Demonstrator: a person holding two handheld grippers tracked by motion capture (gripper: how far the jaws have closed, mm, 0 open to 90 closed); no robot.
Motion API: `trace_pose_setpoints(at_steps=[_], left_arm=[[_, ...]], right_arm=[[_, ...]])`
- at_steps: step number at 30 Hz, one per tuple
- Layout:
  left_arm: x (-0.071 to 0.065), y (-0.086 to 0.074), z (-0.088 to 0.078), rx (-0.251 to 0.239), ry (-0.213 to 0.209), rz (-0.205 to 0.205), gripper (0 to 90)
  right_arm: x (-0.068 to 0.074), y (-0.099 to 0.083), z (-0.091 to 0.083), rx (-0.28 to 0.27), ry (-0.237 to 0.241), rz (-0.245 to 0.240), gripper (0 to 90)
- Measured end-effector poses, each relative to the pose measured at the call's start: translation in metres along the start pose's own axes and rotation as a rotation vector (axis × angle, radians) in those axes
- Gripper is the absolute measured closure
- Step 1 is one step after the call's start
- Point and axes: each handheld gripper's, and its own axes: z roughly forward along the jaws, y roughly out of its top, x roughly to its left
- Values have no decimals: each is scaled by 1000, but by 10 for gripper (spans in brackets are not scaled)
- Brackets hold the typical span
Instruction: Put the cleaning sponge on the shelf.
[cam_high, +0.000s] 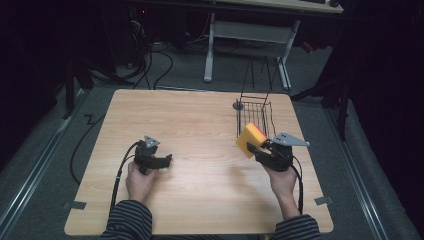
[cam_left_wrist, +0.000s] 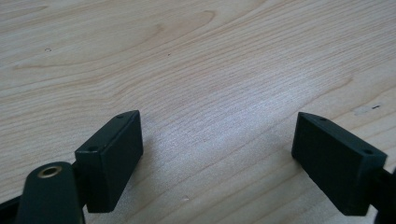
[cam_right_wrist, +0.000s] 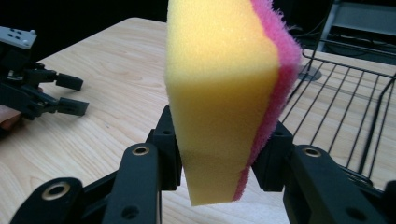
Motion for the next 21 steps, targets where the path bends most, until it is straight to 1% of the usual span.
trace_pose_setpoints(at_steps=[3, 6, 7, 9, 11, 13, 15, 16, 17, 21], left_arm=[[0, 0, 0, 0, 0, 0, 171], [0, 0, 0, 0, 0, 0, 171], [0, 0, 0, 0, 0, 0, 171], [0, 0, 0, 0, -1, 1, 171], [0, 0, 0, 0, -1, 0, 171], [0, 0, 0, -1, -1, 0, 171], [0, 0, 0, -1, -1, 0, 171], [0, 0, 0, 0, -1, 0, 171], [0, 0, 0, -1, -1, 0, 171], [0, 0, 0, 0, -1, 0, 171]], right_arm=[[-4, 3, 0, 6, -18, -3, 605], [-6, 6, 0, 9, -26, -1, 605], [-8, 8, 0, 7, -38, -4, 605], [-11, 11, -1, 9, -46, -5, 605], [-12, 12, -1, 6, -48, -5, 606], [-14, 16, -1, 7, -60, -8, 606], [-16, 18, -1, 6, -60, -7, 607], [-17, 20, -1, -3, -76, -13, 608], [-19, 21, -1, -8, -83, -19, 608], [-24, 25, 1, -3, -100, -11, 608]])
